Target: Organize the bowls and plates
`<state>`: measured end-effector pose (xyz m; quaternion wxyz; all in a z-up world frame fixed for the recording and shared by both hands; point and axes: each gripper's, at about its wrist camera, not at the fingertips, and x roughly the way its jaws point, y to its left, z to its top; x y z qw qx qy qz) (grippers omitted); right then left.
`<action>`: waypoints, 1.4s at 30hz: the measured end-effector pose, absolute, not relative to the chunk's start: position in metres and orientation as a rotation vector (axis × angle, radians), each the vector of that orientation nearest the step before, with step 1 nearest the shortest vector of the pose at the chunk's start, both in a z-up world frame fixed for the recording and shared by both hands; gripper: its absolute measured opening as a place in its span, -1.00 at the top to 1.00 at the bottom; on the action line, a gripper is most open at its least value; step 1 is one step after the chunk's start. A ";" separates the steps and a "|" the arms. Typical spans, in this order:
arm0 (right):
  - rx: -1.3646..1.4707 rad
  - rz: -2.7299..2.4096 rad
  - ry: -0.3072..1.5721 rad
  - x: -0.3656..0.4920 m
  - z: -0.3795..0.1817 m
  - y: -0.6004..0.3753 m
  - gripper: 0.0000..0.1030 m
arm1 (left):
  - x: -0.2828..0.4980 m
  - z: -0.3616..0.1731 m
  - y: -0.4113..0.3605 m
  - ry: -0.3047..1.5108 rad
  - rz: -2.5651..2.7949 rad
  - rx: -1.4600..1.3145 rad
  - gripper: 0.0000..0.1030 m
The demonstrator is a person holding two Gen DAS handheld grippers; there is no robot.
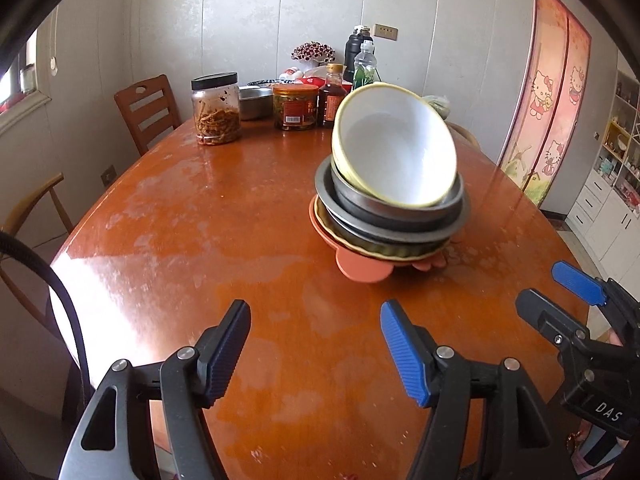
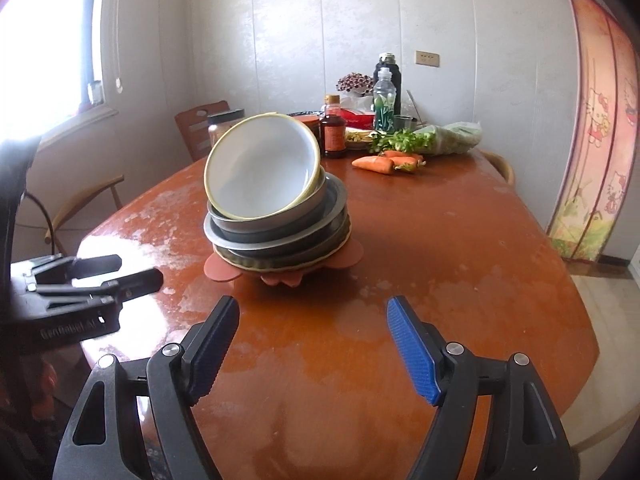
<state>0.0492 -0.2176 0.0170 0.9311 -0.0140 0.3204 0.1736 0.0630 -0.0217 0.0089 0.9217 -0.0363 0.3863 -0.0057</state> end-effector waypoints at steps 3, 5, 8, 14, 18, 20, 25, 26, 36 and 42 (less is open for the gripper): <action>0.009 0.342 0.662 0.044 0.017 -0.221 -0.51 | 0.058 0.005 -0.025 0.802 -0.023 -0.076 -0.36; 0.031 0.339 0.664 0.040 0.016 -0.224 -0.52 | 0.054 0.004 -0.027 0.800 -0.008 -0.067 -0.37; 0.045 0.330 0.655 0.033 0.017 -0.226 -0.52 | 0.050 0.005 -0.025 0.794 -0.003 -0.082 -0.40; 0.027 0.341 0.623 0.019 0.022 -0.220 -0.54 | 0.039 0.006 -0.026 0.785 0.008 -0.078 -0.44; 0.016 0.340 0.629 0.013 0.020 -0.218 -0.57 | 0.033 0.007 -0.026 0.780 0.003 -0.080 -0.45; 0.019 0.338 0.631 0.010 0.018 -0.217 -0.58 | 0.033 0.008 -0.027 0.783 0.006 -0.073 -0.45; 0.030 0.334 0.633 0.007 0.018 -0.215 -0.58 | 0.029 0.008 -0.029 0.783 0.003 -0.067 -0.46; 0.036 0.333 0.630 0.005 0.018 -0.215 -0.58 | 0.028 0.008 -0.030 0.783 -0.001 -0.069 -0.46; 0.076 0.297 0.648 -0.006 0.002 -0.219 -0.59 | 0.018 -0.002 -0.032 0.795 0.000 -0.089 -0.46; 0.092 0.287 0.693 -0.005 -0.016 -0.218 -0.60 | 0.020 -0.009 -0.035 0.814 0.001 -0.069 -0.46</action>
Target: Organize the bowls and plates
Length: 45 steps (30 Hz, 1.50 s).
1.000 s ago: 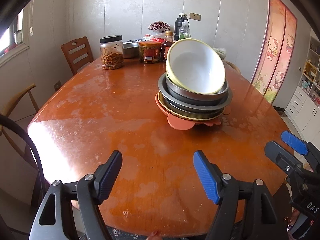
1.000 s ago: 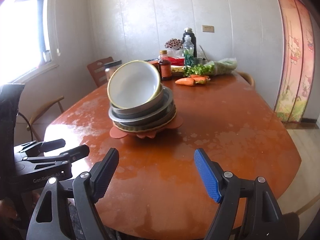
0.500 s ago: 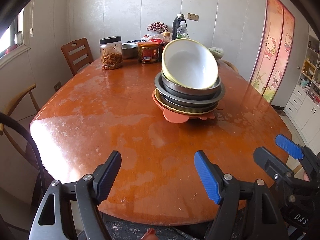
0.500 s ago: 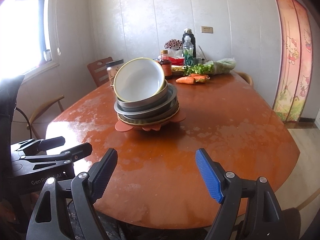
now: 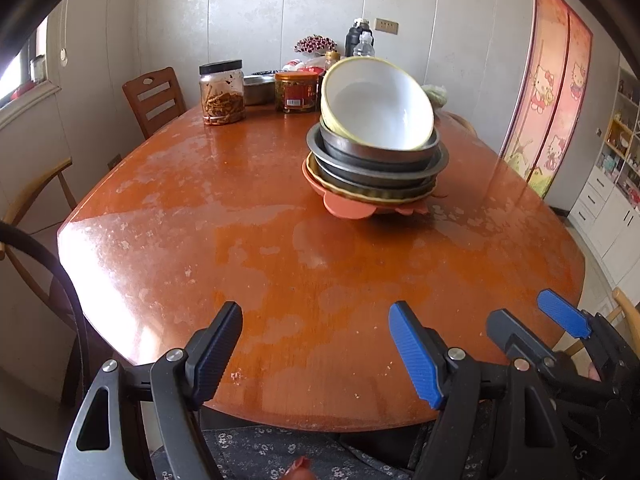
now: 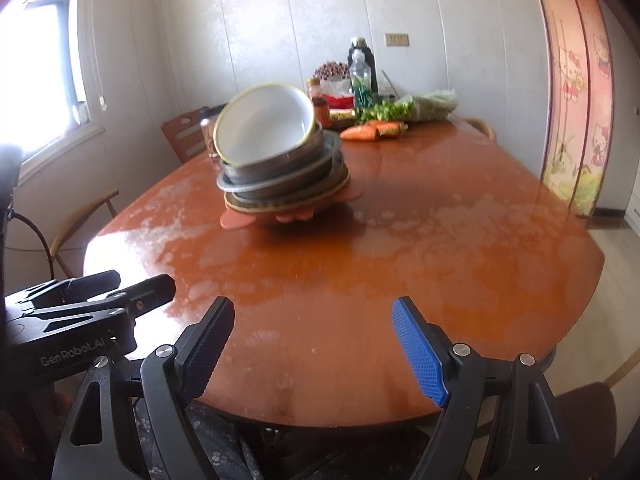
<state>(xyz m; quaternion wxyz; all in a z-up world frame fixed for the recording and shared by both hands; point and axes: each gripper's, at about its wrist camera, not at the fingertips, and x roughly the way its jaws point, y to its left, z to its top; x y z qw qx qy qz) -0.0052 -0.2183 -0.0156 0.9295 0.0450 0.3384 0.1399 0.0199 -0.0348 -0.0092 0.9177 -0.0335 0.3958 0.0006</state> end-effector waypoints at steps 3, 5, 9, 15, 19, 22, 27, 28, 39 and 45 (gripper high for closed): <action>0.100 0.278 0.705 -0.003 -0.020 -0.218 -0.60 | 0.022 -0.014 -0.037 0.828 -0.002 -0.062 -0.46; 0.102 0.278 0.704 -0.002 -0.021 -0.218 -0.60 | 0.023 -0.017 -0.038 0.836 -0.006 -0.064 -0.46; 0.103 0.270 0.700 -0.002 -0.020 -0.220 -0.60 | 0.023 -0.021 -0.039 0.847 -0.009 -0.070 -0.46; 0.101 0.263 0.704 0.000 -0.020 -0.220 -0.60 | 0.024 -0.025 -0.039 0.860 -0.011 -0.076 -0.46; 0.100 0.265 0.702 0.001 -0.020 -0.218 -0.60 | 0.025 -0.027 -0.040 0.867 -0.012 -0.077 -0.46; 0.098 0.268 0.703 0.001 -0.021 -0.219 -0.60 | 0.025 -0.027 -0.039 0.864 -0.011 -0.077 -0.46; 0.099 0.265 0.698 0.000 -0.021 -0.218 -0.60 | 0.025 -0.028 -0.038 0.865 -0.008 -0.080 -0.46; 0.099 0.265 0.699 0.000 -0.021 -0.218 -0.60 | 0.025 -0.028 -0.038 0.866 -0.008 -0.080 -0.46; 0.096 0.264 0.699 0.000 -0.021 -0.217 -0.60 | 0.022 -0.026 -0.035 0.865 -0.003 -0.086 -0.46; 0.097 0.264 0.705 0.000 -0.022 -0.216 -0.60 | 0.023 -0.029 -0.036 0.876 -0.008 -0.079 -0.46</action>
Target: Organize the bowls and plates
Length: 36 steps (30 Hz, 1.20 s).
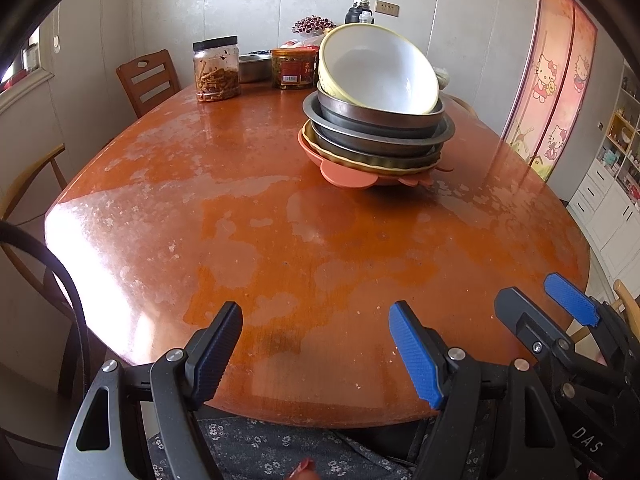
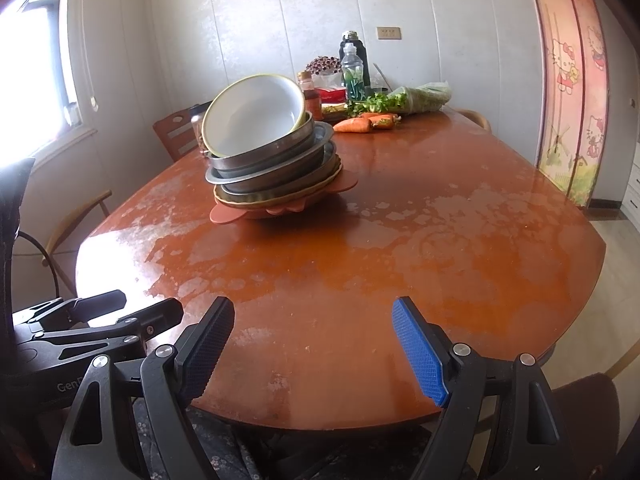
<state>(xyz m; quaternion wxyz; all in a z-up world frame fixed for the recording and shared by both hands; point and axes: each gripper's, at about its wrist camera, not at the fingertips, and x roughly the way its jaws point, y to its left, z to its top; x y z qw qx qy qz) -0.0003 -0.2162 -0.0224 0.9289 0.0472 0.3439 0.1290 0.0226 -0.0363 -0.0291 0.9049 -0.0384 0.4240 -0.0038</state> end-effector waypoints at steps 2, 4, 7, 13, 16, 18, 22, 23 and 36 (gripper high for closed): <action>0.092 0.267 0.703 -0.001 -0.022 -0.215 -0.60 | 0.023 -0.029 -0.036 0.878 -0.007 -0.079 -0.46; 0.085 0.268 0.699 -0.002 -0.021 -0.214 -0.60 | 0.024 -0.029 -0.035 0.877 -0.004 -0.079 -0.46; 0.079 0.270 0.699 -0.002 -0.021 -0.213 -0.60 | 0.025 -0.029 -0.035 0.875 -0.002 -0.081 -0.46; 0.081 0.268 0.702 -0.003 -0.021 -0.213 -0.60 | 0.027 -0.030 -0.037 0.881 -0.003 -0.071 -0.46; 0.079 0.269 0.703 -0.003 -0.021 -0.212 -0.60 | 0.028 -0.030 -0.037 0.884 -0.003 -0.071 -0.46; 0.081 0.270 0.705 -0.003 -0.022 -0.213 -0.60 | 0.028 -0.031 -0.037 0.887 -0.003 -0.071 -0.46; 0.083 0.267 0.707 -0.002 -0.022 -0.213 -0.60 | 0.029 -0.031 -0.037 0.887 -0.002 -0.070 -0.46; 0.082 0.267 0.706 -0.002 -0.022 -0.213 -0.60 | 0.029 -0.032 -0.037 0.886 -0.002 -0.071 -0.46; 0.077 0.268 0.719 0.002 -0.026 -0.212 -0.60 | 0.029 -0.034 -0.034 0.892 0.001 -0.081 -0.46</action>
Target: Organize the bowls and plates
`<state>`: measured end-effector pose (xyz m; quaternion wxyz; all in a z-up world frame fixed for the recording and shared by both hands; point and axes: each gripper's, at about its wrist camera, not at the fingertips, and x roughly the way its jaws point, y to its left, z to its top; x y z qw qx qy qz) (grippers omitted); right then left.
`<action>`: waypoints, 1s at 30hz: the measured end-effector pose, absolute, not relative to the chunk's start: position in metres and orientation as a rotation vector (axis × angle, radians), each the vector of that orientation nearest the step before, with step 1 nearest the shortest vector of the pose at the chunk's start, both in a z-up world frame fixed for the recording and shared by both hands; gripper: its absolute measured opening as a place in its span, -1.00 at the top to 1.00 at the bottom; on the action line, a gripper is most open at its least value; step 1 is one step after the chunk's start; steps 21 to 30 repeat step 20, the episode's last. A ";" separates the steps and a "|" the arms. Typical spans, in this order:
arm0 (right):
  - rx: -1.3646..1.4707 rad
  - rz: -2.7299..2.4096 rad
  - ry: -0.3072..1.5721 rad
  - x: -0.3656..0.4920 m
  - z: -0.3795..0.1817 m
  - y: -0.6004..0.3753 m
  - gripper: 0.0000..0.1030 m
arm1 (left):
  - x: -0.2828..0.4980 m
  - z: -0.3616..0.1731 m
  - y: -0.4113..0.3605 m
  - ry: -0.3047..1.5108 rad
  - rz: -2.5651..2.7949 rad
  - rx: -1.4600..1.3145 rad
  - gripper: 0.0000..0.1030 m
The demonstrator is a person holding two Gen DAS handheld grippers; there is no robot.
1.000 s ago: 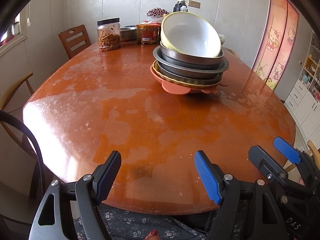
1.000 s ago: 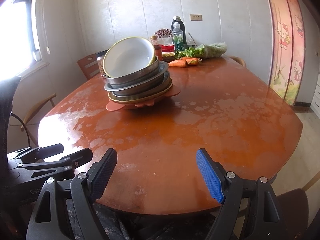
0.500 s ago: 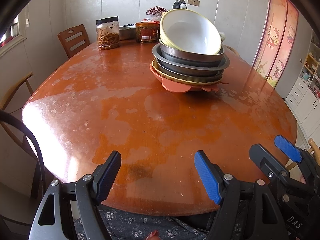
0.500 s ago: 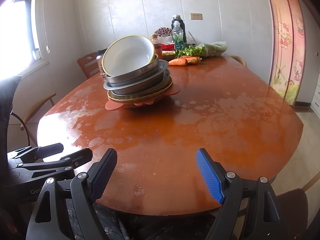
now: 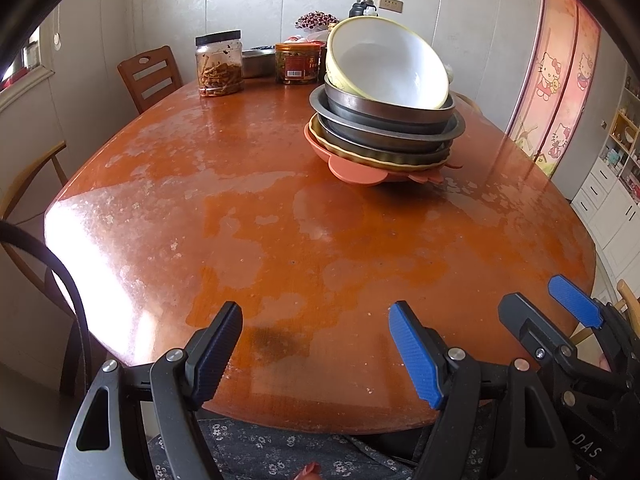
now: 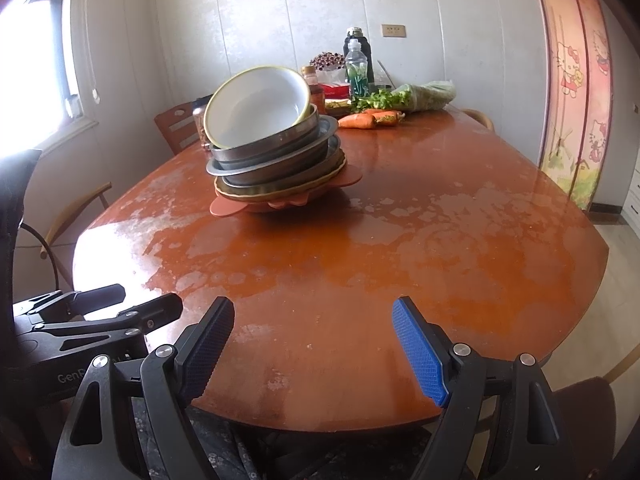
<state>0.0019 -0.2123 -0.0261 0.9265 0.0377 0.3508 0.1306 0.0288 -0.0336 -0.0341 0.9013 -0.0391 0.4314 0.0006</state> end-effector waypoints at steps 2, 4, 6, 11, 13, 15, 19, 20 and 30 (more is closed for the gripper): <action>0.080 0.269 0.721 0.002 -0.027 -0.213 -0.60 | 0.029 -0.035 -0.033 0.894 0.002 -0.081 -0.46; 0.077 0.268 0.719 0.002 -0.027 -0.212 -0.60 | 0.029 -0.034 -0.033 0.892 0.004 -0.082 -0.46; 0.074 0.267 0.717 0.002 -0.027 -0.212 -0.60 | 0.029 -0.034 -0.033 0.890 0.004 -0.083 -0.46; 0.072 0.265 0.717 0.003 -0.027 -0.213 -0.60 | 0.029 -0.036 -0.031 0.893 0.005 -0.085 -0.46; 0.063 0.260 0.715 0.004 -0.027 -0.214 -0.60 | 0.029 -0.036 -0.031 0.894 0.003 -0.088 -0.46; 0.052 0.251 0.706 0.006 -0.026 -0.216 -0.60 | 0.030 -0.035 -0.028 0.888 -0.002 -0.089 -0.46; 0.025 0.203 0.681 0.013 -0.020 -0.227 -0.60 | 0.037 -0.028 -0.014 0.871 0.004 -0.088 -0.47; 0.021 0.191 0.678 0.017 -0.019 -0.232 -0.60 | 0.040 -0.025 -0.007 0.868 0.011 -0.091 -0.47; 0.021 0.191 0.678 0.017 -0.019 -0.232 -0.60 | 0.040 -0.025 -0.007 0.868 0.011 -0.091 -0.47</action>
